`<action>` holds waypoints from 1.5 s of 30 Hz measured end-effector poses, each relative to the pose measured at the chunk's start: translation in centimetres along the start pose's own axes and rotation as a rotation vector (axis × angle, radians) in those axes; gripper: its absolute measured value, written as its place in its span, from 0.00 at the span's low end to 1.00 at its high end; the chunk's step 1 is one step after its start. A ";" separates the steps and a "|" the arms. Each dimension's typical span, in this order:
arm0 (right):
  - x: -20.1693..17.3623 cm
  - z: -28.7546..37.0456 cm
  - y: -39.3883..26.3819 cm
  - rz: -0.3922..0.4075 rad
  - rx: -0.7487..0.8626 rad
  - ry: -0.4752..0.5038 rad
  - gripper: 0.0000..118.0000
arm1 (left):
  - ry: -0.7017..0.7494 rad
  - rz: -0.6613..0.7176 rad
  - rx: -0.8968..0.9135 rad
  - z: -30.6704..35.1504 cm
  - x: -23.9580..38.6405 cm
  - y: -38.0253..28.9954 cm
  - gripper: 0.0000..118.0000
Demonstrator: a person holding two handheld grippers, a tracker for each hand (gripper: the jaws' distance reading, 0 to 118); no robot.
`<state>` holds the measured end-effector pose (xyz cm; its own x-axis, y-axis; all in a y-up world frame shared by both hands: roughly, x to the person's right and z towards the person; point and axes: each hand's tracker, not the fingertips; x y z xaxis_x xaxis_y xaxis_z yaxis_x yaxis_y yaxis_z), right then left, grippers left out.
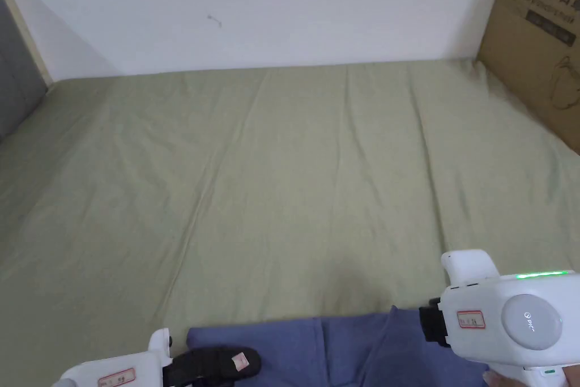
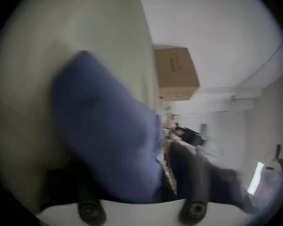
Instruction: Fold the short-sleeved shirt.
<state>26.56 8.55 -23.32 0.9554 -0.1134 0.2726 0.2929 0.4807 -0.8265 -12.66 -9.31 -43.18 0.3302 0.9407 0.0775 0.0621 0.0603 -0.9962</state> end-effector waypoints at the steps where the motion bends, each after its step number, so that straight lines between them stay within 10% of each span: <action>1: 0.0 0.0 0.0 0.001 -0.001 -0.001 0.03 | 0.145 -0.006 0.002 -0.2 -0.4 0.0 0.06; 3: 0.0 -0.2 -0.2 0.004 -0.007 -0.004 0.03 | 0.007 0.042 0.023 0.3 0.0 -0.1 0.06; 7: 0.1 -0.4 -0.5 -0.008 -0.015 0.017 0.03 | 0.252 -0.096 0.023 -0.1 3.6 -0.9 0.06; 18: 1.6 1.3 -0.4 -0.024 0.038 0.084 0.03 | 1.375 -0.885 0.000 -0.2 18.9 -7.2 0.06; 32: 3.6 2.6 -1.3 -0.083 0.069 0.124 0.03 | 0.778 -0.588 -0.097 -11.8 24.1 -7.9 0.07; 34: 4.0 2.9 -1.4 -0.108 0.066 0.149 0.03 | 0.705 -0.580 -0.146 -14.7 23.5 -8.1 0.19; 38: 4.2 3.0 -1.6 -0.102 0.063 0.138 0.03 | 0.574 -0.476 -0.238 -18.1 22.3 -8.5 0.83; 45: 4.8 2.8 -1.4 -0.120 0.064 0.139 0.03 | 0.642 -0.504 -0.173 -15.1 22.4 -7.8 0.83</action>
<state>30.63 9.80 -19.45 0.9109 -0.2904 0.2932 0.4066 0.5105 -0.7576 8.43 6.25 -33.12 0.6935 0.4387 0.5715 0.4728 0.3214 -0.8205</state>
